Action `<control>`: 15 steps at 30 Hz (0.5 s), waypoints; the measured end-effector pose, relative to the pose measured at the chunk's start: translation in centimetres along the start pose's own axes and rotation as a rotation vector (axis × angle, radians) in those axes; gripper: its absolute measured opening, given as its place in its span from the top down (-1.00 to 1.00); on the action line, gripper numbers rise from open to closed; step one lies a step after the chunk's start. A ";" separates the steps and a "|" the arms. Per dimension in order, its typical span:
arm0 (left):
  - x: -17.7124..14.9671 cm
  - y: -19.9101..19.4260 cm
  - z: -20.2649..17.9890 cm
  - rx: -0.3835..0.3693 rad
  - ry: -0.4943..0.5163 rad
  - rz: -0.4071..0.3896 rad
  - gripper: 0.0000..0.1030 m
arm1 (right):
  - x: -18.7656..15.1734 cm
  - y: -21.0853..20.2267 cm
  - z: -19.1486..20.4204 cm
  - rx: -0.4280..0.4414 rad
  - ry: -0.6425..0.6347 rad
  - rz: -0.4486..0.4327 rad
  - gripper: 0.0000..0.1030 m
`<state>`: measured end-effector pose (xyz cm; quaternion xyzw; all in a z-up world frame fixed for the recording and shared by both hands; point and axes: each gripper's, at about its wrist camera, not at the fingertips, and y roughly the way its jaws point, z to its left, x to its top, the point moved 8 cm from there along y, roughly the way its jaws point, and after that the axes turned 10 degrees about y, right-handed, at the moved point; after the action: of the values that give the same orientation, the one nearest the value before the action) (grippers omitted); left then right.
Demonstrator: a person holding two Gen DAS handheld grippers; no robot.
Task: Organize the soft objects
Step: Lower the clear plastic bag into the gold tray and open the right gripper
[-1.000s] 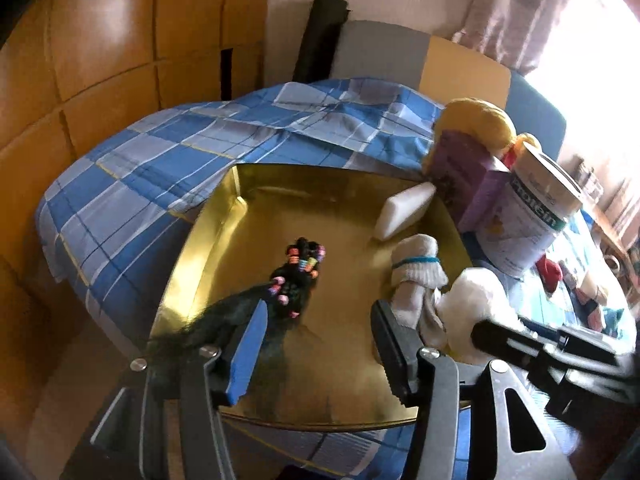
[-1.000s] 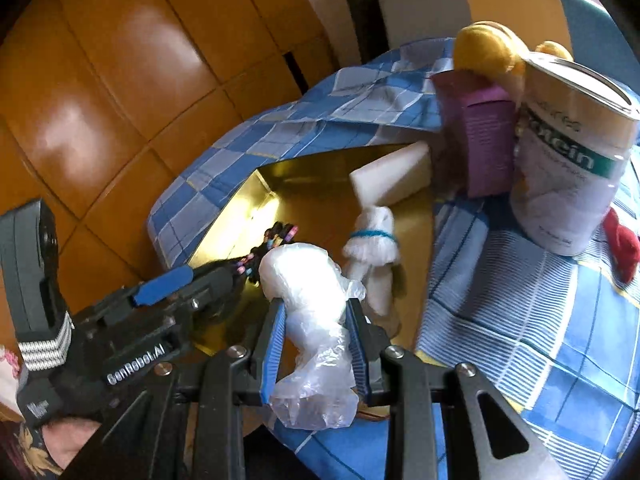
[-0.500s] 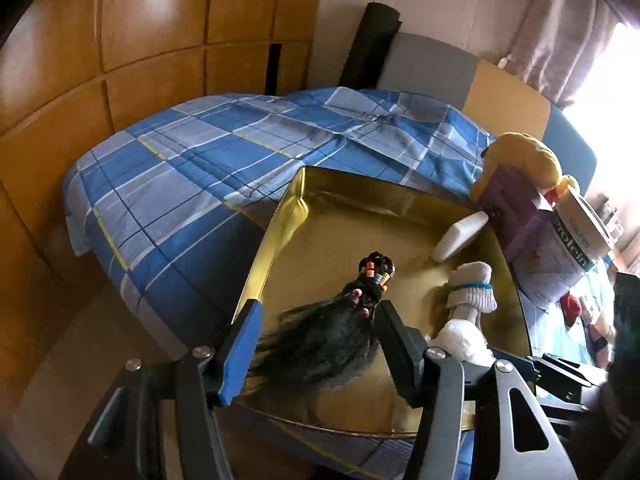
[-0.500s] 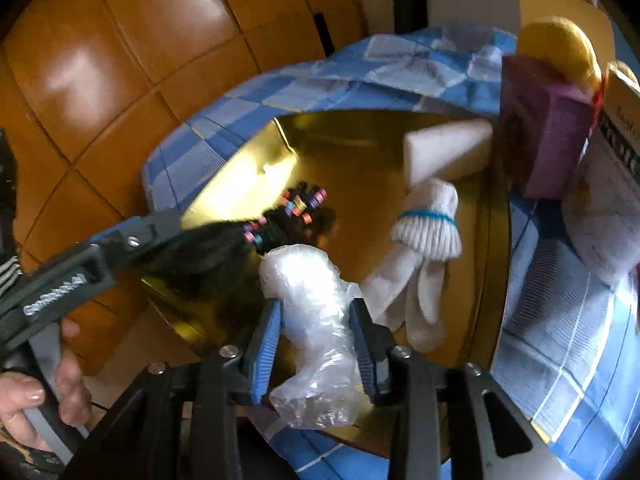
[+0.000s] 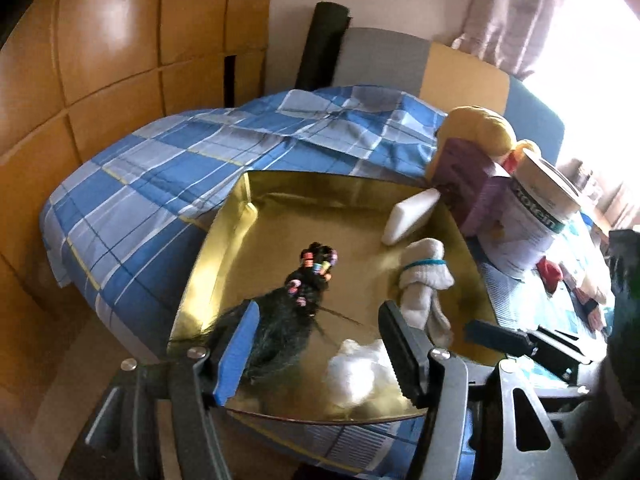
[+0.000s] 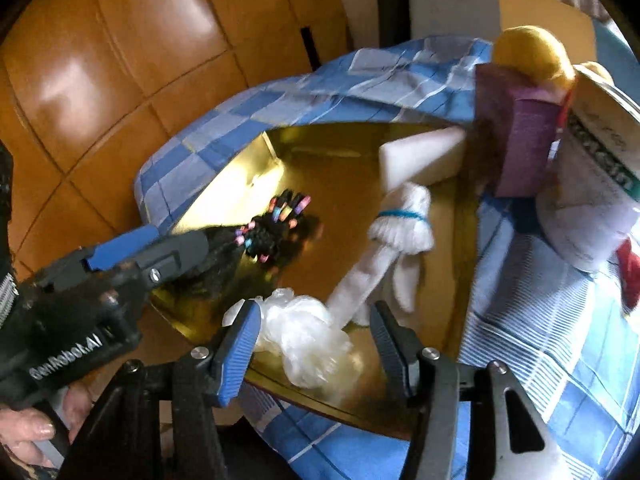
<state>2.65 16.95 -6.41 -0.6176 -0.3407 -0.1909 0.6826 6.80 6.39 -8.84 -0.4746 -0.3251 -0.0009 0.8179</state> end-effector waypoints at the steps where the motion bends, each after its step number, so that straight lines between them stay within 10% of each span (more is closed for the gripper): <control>1: 0.1 -0.1 -0.3 -0.005 0.008 -0.002 -0.23 | 0.1 -0.4 -0.3 -0.009 0.007 -0.012 -0.12; 15: 0.6 -0.9 -4.9 -0.071 0.122 -0.020 -0.32 | 1.5 -5.6 -5.9 -0.202 0.128 -0.183 -0.12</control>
<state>3.57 12.10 -5.31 -0.6251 -0.2975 -0.2470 0.6780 9.37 -0.85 -5.71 -0.5220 -0.3125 -0.1385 0.7814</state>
